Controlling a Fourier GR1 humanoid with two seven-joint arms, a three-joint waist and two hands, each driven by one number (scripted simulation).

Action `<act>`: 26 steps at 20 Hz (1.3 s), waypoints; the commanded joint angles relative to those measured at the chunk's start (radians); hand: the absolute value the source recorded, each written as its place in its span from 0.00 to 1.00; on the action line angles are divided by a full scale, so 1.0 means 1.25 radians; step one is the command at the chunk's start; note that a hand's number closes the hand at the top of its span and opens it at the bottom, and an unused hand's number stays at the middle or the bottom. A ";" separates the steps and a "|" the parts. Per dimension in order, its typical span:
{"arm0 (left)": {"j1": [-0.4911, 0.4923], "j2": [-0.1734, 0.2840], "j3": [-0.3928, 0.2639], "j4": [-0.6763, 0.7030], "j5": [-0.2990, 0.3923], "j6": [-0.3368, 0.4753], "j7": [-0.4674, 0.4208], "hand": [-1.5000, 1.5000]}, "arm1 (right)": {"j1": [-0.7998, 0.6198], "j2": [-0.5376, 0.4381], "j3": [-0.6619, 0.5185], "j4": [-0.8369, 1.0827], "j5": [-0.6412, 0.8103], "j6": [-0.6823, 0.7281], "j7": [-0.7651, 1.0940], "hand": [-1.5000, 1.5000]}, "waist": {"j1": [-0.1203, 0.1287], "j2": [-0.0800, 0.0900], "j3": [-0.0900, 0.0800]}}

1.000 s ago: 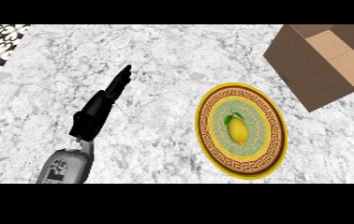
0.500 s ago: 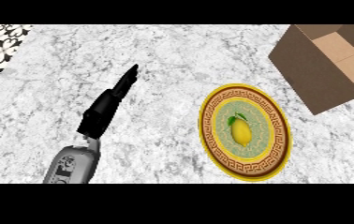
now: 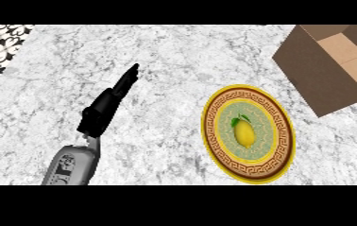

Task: Pick the cupcake from the plate and place it in the cardboard box

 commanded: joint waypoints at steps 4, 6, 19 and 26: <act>-0.024 -0.003 0.015 -0.006 0.003 0.002 0.025 0.50 | -0.129 0.075 0.068 0.138 0.141 -0.086 -0.049 1.00 | -0.001 0.002 0.001; -0.003 -0.022 -0.017 -0.028 -0.006 0.004 0.017 0.50 | -0.158 0.110 0.085 0.183 0.180 -0.142 -0.052 1.00 | 0.010 0.004 0.001; 0.009 -0.035 -0.040 -0.013 -0.044 0.021 -0.017 0.50 | -0.252 0.211 0.111 0.422 0.252 -0.052 0.005 0.00 | 0.012 0.007 0.002; 0.012 0.002 -0.003 -0.023 -0.010 -0.016 -0.004 0.50 | -0.268 0.236 0.021 0.486 0.172 -0.003 -0.072 0.00 | 0.014 0.010 0.003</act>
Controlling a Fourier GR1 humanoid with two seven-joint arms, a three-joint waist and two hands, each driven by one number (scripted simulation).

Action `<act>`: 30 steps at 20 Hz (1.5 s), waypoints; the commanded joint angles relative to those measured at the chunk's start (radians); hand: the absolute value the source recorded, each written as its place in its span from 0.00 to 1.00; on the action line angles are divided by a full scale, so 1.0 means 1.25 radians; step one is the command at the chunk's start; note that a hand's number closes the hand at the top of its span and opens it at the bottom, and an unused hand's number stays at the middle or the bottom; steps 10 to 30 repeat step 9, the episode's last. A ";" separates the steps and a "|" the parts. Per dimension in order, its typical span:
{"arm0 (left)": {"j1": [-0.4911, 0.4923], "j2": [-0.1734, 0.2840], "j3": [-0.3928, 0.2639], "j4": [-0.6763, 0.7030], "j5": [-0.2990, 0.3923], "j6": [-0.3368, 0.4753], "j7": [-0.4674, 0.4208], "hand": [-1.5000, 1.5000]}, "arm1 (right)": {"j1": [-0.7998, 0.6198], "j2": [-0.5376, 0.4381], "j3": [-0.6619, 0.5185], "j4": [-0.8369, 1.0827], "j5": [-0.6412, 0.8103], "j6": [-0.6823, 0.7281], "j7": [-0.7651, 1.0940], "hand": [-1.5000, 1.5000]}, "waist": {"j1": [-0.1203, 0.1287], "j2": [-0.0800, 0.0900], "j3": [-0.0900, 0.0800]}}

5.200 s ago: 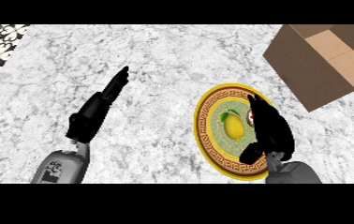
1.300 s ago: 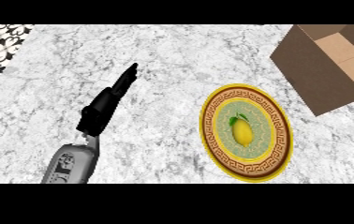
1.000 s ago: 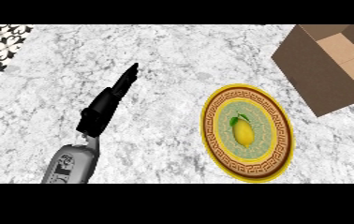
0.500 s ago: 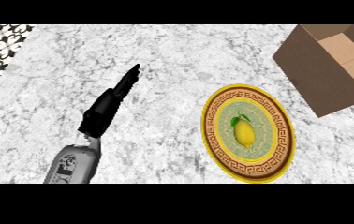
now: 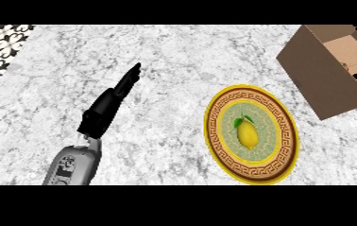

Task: Pick the cupcake from the plate and place it in the cardboard box

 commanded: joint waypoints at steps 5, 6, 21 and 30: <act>-0.016 -0.001 -0.002 0.001 -0.012 0.007 -0.005 0.50 | -0.059 -0.025 -0.182 0.088 -0.181 0.145 0.024 0.00 | 0.002 0.004 0.002; 0.014 -0.004 -0.012 -0.003 -0.002 -0.007 -0.009 0.50 | -0.068 -0.032 -0.198 0.106 -0.198 0.174 0.055 0.00 | 0.012 0.006 0.002; 0.002 -0.004 0.002 0.013 -0.005 0.006 -0.030 0.50 | -0.031 -0.095 -0.240 0.123 -0.241 0.251 0.042 0.00 | -0.005 0.008 0.003; 0.002 -0.004 0.002 0.013 -0.005 0.006 -0.030 0.50 | -0.031 -0.095 -0.240 0.123 -0.241 0.251 0.042 0.00 | -0.005 0.008 0.003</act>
